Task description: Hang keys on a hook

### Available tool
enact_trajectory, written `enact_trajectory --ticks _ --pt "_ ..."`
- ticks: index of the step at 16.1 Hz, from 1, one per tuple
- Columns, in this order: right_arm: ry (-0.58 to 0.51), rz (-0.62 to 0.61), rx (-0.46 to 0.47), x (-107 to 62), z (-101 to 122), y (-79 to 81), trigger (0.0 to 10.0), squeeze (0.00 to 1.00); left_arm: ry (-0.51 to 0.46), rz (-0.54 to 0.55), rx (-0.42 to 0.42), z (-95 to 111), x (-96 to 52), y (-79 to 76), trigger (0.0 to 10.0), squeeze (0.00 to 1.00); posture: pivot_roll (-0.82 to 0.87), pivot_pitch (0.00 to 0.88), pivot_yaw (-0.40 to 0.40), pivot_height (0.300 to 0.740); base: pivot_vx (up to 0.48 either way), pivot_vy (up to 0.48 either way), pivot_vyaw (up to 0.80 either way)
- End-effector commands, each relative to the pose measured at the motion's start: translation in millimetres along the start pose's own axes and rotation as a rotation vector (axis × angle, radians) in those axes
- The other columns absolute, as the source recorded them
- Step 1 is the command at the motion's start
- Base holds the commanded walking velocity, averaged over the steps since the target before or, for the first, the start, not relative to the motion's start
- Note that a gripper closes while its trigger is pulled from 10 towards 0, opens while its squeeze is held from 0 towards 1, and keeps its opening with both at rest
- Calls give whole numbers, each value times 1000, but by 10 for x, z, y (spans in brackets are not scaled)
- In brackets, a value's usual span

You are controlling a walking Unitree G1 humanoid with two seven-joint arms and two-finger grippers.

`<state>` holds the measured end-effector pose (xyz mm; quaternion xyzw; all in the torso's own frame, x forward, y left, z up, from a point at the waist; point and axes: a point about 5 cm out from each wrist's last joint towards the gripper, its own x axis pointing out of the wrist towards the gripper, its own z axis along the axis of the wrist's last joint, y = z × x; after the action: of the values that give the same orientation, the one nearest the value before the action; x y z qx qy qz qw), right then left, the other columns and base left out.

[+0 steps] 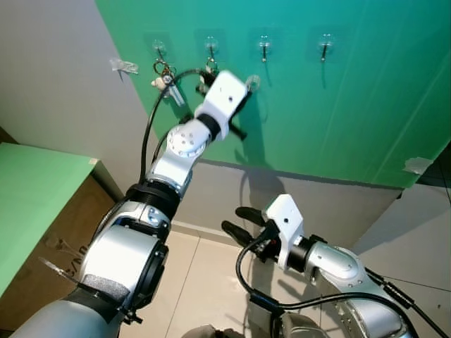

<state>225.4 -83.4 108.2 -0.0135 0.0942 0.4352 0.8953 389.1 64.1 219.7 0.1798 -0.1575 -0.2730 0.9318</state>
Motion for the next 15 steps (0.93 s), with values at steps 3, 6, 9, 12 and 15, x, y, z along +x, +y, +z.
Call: enact_trajectory --ticks 3,6,9,12,15 --pt "-71 -178 15 16 115 -187 10000 0 -66 40 -113 -65 -278 85 0 0 -248 99 167 720 0 0 0" --pt "-105 -334 25 -12 162 -417 10000 0 -141 -15 -248 84 -609 -73 0 0 -224 86 165 720 0 0 0" --pt "-160 -441 9 -11 253 -590 10000 0 -66 -51 -347 -21 -1046 -346 0 0 -191 65 148 720 0 0 0" --pt "-170 -561 -14 -50 222 -708 10000 0 151 46 -353 -462 -1725 -537 0 0 -184 41 140 720 0 0 0" --pt "-144 -598 -20 -86 147 -792 10000 0 211 230 -489 -598 -1899 -347 0 0 -187 19 125 720 0 0 -185"
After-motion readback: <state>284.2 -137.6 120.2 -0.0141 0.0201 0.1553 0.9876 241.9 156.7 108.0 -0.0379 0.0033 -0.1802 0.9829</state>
